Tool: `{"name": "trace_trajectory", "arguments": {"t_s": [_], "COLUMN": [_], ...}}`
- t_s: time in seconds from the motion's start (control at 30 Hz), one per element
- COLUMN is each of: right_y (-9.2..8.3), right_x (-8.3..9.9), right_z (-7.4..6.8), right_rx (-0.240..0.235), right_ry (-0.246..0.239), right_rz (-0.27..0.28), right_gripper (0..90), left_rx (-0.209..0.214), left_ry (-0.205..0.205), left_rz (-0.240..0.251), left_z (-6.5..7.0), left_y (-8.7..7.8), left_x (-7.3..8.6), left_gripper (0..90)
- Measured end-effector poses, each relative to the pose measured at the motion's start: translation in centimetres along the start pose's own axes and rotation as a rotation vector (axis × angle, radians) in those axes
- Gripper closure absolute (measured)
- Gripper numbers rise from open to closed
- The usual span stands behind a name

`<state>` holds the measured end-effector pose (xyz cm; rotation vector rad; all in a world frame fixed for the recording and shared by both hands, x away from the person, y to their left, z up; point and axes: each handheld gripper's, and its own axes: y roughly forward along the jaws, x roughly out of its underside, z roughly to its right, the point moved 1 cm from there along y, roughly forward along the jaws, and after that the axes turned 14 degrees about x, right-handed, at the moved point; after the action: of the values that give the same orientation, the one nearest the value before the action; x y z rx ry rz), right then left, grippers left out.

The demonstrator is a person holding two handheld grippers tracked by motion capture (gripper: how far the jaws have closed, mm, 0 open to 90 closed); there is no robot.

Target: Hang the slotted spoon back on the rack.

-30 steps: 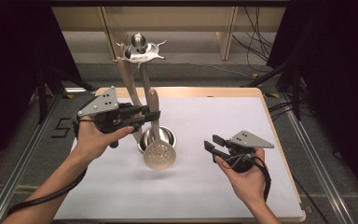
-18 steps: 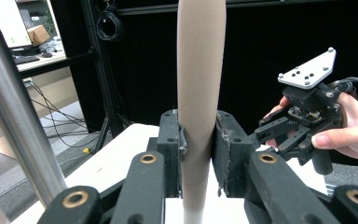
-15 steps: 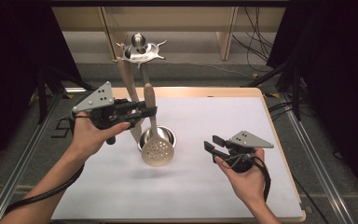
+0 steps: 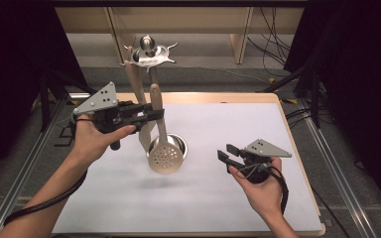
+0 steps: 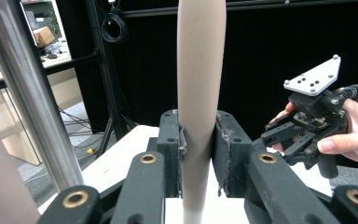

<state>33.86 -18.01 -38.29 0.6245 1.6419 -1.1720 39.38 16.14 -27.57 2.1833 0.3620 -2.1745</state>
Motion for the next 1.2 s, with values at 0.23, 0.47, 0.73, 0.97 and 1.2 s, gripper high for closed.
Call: {"name": "trace_trajectory", "arguments": {"t_s": [0.23,0.47,0.73,0.97,1.2], "right_y": [-0.1,0.0,0.0,0.1,0.0], "right_x": [0.0,0.0,0.0,0.0,-0.1], "right_z": [0.0,0.1,-0.1,-0.1,-0.2], "right_rx": [0.002,0.009,-0.003,-0.009,-0.009], "right_ry": [-0.005,-0.029,0.009,-0.002,0.014], "right_rz": [-0.011,0.0,-0.022,-0.01,-0.018], "right_gripper": [59.9,59.9,60.0,60.1,60.2], "left_rx": [-0.004,-0.01,-0.015,-0.017,-0.015], "left_ry": [-0.004,-0.004,-0.003,-0.007,-0.015], "left_rz": [0.004,0.014,0.018,0.016,0.015], "left_z": [-0.3,-0.7,-1.2,-1.7,-2.0], "left_y": [-0.2,-0.6,-1.0,-1.1,-1.1], "left_x": [-0.3,-0.6,-1.2,-1.3,-1.4], "left_gripper": [73.6,73.6,73.5,73.5,73.5]}}
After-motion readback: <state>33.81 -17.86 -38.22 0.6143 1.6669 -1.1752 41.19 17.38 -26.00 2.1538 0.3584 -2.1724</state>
